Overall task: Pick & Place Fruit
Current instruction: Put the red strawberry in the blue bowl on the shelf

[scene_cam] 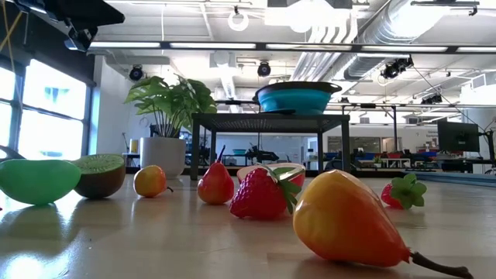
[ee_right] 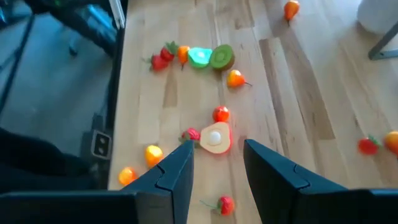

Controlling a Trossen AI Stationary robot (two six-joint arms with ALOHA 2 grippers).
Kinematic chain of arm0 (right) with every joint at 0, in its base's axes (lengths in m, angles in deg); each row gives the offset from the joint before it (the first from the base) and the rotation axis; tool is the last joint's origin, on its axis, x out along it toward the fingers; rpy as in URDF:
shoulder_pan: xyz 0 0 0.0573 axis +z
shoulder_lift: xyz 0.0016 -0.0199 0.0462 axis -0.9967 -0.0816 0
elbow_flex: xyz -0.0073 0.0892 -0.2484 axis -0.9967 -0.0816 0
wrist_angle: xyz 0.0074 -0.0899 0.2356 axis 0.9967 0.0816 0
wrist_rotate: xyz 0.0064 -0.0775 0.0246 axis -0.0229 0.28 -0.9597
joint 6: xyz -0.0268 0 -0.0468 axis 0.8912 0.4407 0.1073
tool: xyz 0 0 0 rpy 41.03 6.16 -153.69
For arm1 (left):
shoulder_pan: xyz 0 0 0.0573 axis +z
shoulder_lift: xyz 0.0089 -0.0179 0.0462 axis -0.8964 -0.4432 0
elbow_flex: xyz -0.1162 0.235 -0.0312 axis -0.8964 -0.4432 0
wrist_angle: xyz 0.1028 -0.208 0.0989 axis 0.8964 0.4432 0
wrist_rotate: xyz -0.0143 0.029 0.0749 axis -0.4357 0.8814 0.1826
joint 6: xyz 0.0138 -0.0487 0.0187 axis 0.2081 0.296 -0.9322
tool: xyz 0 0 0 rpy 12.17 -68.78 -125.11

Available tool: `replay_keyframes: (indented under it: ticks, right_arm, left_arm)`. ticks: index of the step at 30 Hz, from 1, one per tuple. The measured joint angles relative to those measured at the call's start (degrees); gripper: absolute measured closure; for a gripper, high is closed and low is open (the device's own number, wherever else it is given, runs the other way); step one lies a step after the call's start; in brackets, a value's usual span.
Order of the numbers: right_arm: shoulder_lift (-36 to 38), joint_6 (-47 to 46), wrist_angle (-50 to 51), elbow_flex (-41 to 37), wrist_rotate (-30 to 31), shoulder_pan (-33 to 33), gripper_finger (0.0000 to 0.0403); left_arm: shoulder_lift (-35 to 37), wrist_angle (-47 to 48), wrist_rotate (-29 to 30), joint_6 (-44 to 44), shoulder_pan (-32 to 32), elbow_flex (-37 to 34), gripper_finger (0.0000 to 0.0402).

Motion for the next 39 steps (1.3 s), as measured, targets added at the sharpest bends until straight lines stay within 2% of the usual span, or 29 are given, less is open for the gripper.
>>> replay_keyframes:
  ticks: [4, 9, 15, 18, 21, 24, 31, 39]
  right_arm:
    - [-2.43, 5.22, -0.05, 0.00, 0.96, -0.02, 0.0270]
    - [-4.86, 5.85, -0.21, 0.00, 3.36, -0.06, 0.0263]
    - [-6.20, 7.58, -0.49, 0.00, 2.63, -0.79, 0.0198]
    - [-6.12, 11.79, -0.54, 0.00, 2.01, -0.78, 0.0163]
    - [-6.13, 17.23, -0.53, 0.00, 1.40, -0.72, 0.0145]
    - [-6.11, 20.09, -0.53, 0.00, 1.38, -0.55, 0.0144]
    - [-8.94, 19.79, -0.06, 0.00, 0.52, -1.41, 0.0167]
    - [-14.99, 21.73, -0.08, 0.00, -5.86, -0.65, 0.0174]
  left_arm:
    - [0.02, 0.39, 0.76, 0.00, 0.02, 0.00, 0.0402]
    - [0.02, 0.39, 0.89, 0.00, 0.00, 0.00, 0.0402]
    - [0.02, 0.39, 0.91, 0.00, 0.00, 0.00, 0.0402]
    - [0.02, 0.39, 0.96, 0.00, 0.00, 0.00, 0.0402]
    - [0.02, 0.39, 0.96, 0.00, 0.00, 0.00, 0.0402]
    - [0.00, 0.39, 0.96, 0.00, 0.00, 0.00, 0.0402]
    - [0.02, 0.37, 1.05, 0.00, 0.00, 0.00, 0.0402]
    - [0.02, 0.39, 1.11, 0.00, 0.02, 0.00, 0.0402]
